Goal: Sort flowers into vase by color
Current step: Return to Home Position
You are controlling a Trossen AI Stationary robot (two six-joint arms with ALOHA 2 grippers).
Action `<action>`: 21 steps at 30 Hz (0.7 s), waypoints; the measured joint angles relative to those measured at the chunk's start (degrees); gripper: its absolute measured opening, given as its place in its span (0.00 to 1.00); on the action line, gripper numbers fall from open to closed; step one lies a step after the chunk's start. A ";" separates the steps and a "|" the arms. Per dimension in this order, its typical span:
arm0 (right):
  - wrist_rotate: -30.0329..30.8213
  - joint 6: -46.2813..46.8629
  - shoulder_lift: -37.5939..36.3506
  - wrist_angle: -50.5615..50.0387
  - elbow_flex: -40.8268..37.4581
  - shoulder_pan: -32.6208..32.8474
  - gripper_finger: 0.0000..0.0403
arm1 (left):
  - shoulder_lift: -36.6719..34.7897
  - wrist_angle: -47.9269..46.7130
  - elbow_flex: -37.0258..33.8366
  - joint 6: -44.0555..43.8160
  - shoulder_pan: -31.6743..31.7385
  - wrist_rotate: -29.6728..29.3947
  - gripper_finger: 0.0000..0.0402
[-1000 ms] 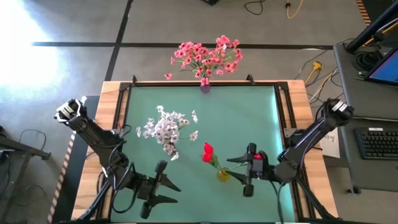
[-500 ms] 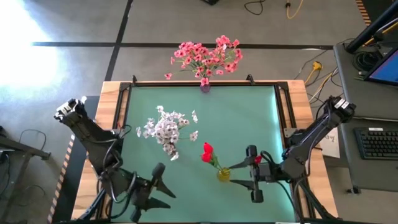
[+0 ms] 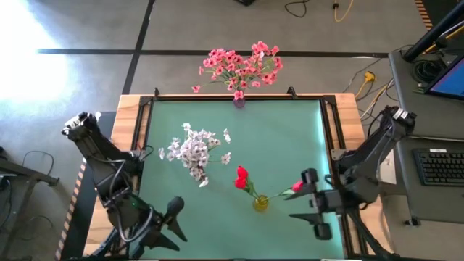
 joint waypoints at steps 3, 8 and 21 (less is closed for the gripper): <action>0.08 1.69 -3.70 -3.51 0.00 2.28 0.47 | -2.53 -0.30 -1.91 -1.72 -1.35 -0.03 0.30; 1.20 4.08 -11.02 -11.25 0.02 4.44 0.47 | -8.36 -0.32 -6.40 -2.04 -2.50 -4.03 0.27; 8.30 -6.17 -21.83 -11.87 -0.76 -4.48 0.47 | -30.05 3.73 -17.94 6.27 0.76 -17.27 0.14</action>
